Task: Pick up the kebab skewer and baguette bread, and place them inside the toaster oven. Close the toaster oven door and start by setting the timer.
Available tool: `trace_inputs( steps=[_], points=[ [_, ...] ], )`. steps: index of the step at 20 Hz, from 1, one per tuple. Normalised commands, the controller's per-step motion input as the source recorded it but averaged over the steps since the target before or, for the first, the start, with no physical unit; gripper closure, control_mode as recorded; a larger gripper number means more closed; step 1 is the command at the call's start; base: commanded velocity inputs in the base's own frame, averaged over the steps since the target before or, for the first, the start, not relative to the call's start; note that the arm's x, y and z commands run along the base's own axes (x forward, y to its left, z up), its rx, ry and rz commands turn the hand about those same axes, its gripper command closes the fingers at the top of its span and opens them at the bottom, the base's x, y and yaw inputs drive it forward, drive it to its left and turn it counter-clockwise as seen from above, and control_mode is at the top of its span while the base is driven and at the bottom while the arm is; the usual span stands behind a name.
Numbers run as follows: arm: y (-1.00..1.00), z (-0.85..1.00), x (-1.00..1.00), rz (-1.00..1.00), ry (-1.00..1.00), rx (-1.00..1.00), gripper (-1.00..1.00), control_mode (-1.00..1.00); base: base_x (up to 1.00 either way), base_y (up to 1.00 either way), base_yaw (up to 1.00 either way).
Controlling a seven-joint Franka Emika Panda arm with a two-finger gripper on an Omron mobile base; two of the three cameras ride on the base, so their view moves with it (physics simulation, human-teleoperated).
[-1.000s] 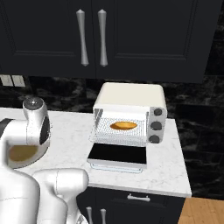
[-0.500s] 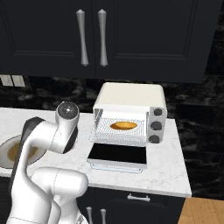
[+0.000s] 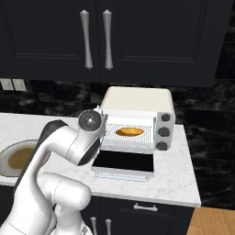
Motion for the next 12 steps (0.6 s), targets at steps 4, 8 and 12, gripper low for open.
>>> trace_inputs(
  steps=[4, 8, 12],
  points=[
    [-0.78, 0.03, 0.19, -0.33, 0.0, 0.0, 1.0, -1.0, 0.0, 0.0, 0.0],
    [-0.53, -0.02, 0.51, -0.04, 0.0, 0.0, 1.0, -1.0, 0.0, 0.0, 0.0],
    [-0.55, -0.17, 0.28, 0.31, -0.07, 0.01, 1.0, -1.0, 0.0, 0.0, 0.0]
  ],
)
